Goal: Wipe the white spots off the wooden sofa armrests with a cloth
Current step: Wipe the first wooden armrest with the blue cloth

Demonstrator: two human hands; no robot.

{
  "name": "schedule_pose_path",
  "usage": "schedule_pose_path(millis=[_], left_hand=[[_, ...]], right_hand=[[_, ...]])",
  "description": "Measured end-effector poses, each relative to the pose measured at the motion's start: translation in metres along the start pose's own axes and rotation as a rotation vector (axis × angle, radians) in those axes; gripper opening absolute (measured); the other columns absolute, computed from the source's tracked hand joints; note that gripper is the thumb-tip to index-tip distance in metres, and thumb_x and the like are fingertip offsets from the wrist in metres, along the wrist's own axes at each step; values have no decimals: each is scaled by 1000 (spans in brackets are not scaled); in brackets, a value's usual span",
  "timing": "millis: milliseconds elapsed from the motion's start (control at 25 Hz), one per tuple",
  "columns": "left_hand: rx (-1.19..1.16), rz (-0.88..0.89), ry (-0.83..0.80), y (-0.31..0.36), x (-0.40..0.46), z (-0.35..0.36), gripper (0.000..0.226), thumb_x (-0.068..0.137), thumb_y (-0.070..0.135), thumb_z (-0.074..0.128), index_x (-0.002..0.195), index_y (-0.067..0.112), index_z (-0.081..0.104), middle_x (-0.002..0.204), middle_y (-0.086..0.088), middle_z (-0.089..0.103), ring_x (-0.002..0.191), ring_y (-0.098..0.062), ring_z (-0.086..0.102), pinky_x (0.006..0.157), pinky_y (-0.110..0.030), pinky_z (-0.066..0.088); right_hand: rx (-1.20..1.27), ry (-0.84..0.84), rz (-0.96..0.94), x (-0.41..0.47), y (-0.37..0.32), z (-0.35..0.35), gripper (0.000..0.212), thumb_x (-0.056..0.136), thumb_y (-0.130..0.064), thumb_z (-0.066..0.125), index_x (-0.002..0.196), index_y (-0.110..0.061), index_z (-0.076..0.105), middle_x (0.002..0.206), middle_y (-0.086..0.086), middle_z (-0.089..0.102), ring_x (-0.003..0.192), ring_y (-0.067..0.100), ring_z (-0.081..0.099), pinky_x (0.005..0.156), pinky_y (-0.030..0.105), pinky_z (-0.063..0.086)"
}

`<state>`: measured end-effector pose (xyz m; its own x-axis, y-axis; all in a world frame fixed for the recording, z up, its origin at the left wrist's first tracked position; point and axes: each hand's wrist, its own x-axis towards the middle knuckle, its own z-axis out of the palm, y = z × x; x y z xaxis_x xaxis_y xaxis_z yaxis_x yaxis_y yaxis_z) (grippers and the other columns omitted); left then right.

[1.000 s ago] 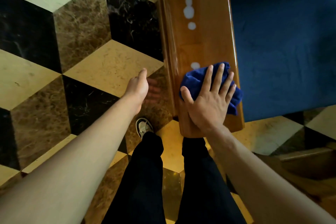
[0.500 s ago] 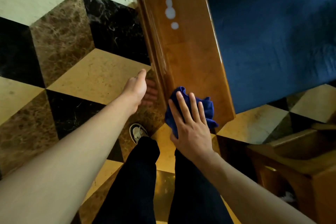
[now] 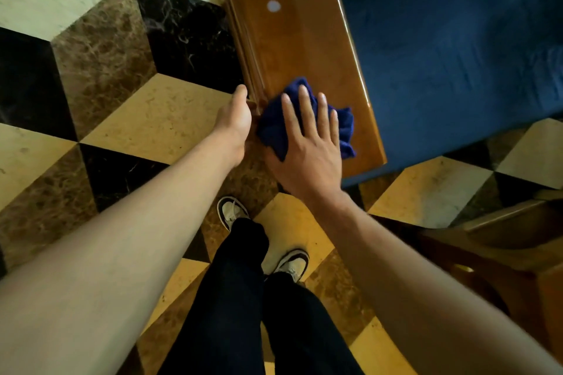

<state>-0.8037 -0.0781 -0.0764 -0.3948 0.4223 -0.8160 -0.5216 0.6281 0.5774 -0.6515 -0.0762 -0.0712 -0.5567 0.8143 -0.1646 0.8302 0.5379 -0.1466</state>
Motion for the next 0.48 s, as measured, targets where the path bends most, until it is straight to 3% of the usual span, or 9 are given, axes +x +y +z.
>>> schedule_pose_path(millis=[80,160,240,360,480], left_hand=[[7,12,27,-8,-8,16,52,98,55,40,118,15,67,115,-7,73,105,-29,69,90,-45,57],[20,15,70,-20,-18,33,51,101,52,39,128,15,62,125,-9,69,109,-30,66,99,-50,53],[39,19,109,-22,-21,41,54,101,53,37,137,17,56,131,-10,66,111,-32,64,103,-53,51],[56,14,89,-21,-15,40,47,101,53,36,126,21,58,122,-5,67,99,-27,65,97,-49,53],[46,3,52,-16,-5,30,38,100,52,37,116,25,58,116,-2,67,95,-22,63,96,-47,53]], right_hand=[[62,-55,163,-40,28,-3,91,91,-74,37,164,-30,6,173,2,-5,158,29,-13,129,51,-2],[117,-100,300,-53,54,-12,95,89,-82,32,164,-32,-1,173,-1,-11,158,29,-15,129,51,-2],[162,-107,403,-32,66,-20,101,83,-87,34,163,-33,2,173,4,3,156,38,10,126,53,15],[390,-110,589,38,87,-27,104,72,-90,43,151,-23,36,147,14,52,128,39,54,100,45,44],[796,-195,771,87,120,-38,74,79,-81,56,118,-18,67,119,8,71,104,27,68,82,31,49]])
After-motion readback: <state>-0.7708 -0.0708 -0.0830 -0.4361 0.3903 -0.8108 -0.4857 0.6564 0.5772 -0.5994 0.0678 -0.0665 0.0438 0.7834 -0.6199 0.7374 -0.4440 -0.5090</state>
